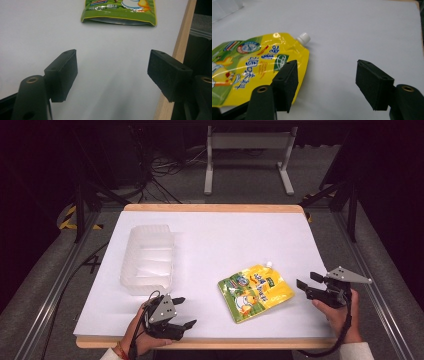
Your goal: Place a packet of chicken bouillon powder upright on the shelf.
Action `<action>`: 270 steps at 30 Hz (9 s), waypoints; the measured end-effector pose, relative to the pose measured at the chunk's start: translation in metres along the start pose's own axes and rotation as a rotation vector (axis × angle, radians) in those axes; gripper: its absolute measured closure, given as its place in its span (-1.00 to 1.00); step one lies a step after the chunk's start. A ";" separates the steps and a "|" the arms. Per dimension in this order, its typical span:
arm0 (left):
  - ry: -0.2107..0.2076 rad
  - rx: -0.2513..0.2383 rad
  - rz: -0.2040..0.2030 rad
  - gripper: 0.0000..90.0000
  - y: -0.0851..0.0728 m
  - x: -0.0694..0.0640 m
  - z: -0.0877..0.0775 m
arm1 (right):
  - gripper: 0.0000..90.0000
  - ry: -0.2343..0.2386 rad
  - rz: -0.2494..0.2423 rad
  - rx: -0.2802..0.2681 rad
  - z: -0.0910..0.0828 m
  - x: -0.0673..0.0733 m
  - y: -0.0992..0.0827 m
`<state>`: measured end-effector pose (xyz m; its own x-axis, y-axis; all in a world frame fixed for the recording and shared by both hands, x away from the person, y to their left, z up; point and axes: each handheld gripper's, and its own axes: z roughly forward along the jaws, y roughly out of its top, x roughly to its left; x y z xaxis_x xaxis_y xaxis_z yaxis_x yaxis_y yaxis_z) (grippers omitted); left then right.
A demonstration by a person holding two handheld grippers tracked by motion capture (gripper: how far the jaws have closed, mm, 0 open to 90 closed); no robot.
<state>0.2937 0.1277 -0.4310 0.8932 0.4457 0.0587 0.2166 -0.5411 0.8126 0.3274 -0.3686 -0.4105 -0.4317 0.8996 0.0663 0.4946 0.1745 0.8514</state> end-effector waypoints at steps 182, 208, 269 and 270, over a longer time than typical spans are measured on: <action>0.536 -0.067 -0.290 0.81 -0.024 0.137 -0.090 | 1.00 0.622 -0.353 -0.087 0.201 0.305 0.148; 0.560 -0.034 -0.257 0.82 -0.026 0.134 -0.083 | 1.00 0.587 -0.356 -0.088 0.209 0.309 0.133; 0.577 -0.170 -0.215 0.78 -0.006 0.094 -0.110 | 0.49 0.471 -0.412 -0.129 0.151 0.280 0.162; 0.569 -0.169 -0.216 0.78 -0.006 0.094 -0.110 | 0.49 0.472 -0.412 -0.126 0.150 0.279 0.162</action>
<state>0.3328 0.2510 -0.3667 0.4766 0.8671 0.1448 0.2613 -0.2971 0.9184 0.4001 -0.0294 -0.3321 -0.8679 0.4900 -0.0820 0.1370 0.3946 0.9086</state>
